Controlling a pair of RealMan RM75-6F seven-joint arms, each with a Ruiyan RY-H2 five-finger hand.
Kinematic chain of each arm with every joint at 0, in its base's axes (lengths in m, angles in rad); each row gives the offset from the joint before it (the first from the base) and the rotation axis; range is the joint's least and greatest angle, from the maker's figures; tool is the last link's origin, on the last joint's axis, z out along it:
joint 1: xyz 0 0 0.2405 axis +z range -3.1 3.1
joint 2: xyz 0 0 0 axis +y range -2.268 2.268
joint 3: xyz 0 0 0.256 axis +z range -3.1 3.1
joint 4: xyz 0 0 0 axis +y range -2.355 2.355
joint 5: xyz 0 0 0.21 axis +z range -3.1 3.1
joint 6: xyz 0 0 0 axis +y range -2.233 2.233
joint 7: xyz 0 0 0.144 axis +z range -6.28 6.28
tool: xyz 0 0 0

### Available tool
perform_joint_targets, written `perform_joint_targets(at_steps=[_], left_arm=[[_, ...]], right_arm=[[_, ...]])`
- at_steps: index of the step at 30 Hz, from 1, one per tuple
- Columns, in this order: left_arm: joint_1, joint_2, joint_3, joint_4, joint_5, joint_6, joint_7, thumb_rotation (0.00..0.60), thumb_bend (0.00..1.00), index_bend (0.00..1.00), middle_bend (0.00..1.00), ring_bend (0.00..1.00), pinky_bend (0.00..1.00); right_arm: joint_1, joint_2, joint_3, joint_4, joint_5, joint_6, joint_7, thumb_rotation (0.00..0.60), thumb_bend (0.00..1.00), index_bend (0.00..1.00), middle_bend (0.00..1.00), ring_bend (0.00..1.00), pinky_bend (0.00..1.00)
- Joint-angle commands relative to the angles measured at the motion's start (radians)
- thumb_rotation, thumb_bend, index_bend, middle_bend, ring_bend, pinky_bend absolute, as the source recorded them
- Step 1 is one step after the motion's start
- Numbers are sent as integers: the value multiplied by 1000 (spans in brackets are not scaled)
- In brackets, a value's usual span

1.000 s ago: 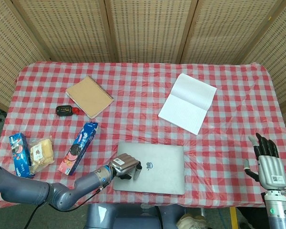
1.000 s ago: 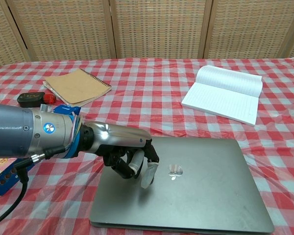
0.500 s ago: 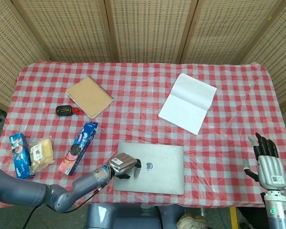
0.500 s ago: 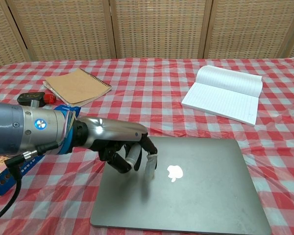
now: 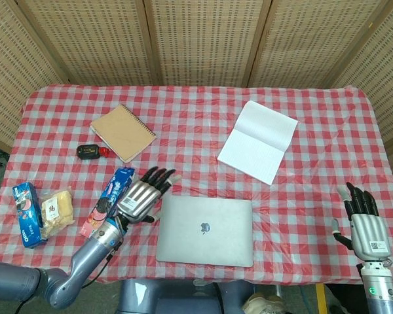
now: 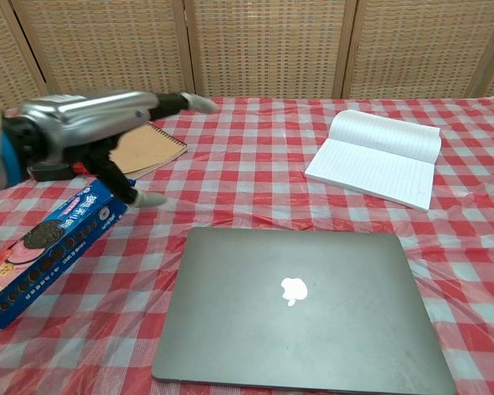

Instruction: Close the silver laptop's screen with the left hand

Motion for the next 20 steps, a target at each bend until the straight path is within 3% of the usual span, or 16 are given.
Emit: perform_joint_targets(at_steps=[1, 16, 20], left_arm=[[169, 2, 84, 32, 131, 214, 109, 600, 239, 0, 0, 0, 0], [486, 83, 224, 111, 233, 442, -4, 600, 197, 0, 0, 0, 0], [540, 115, 228, 117, 281, 475, -39, 600, 192, 0, 0, 0, 0]], right_arm=[[1, -2, 1, 4, -3, 2, 3, 600, 681, 0, 0, 0, 0], [1, -11, -29, 3, -75, 23, -8, 600, 653, 0, 0, 0, 0], [0, -15, -44, -9, -106, 32, -24, 600, 653, 0, 0, 0, 0]])
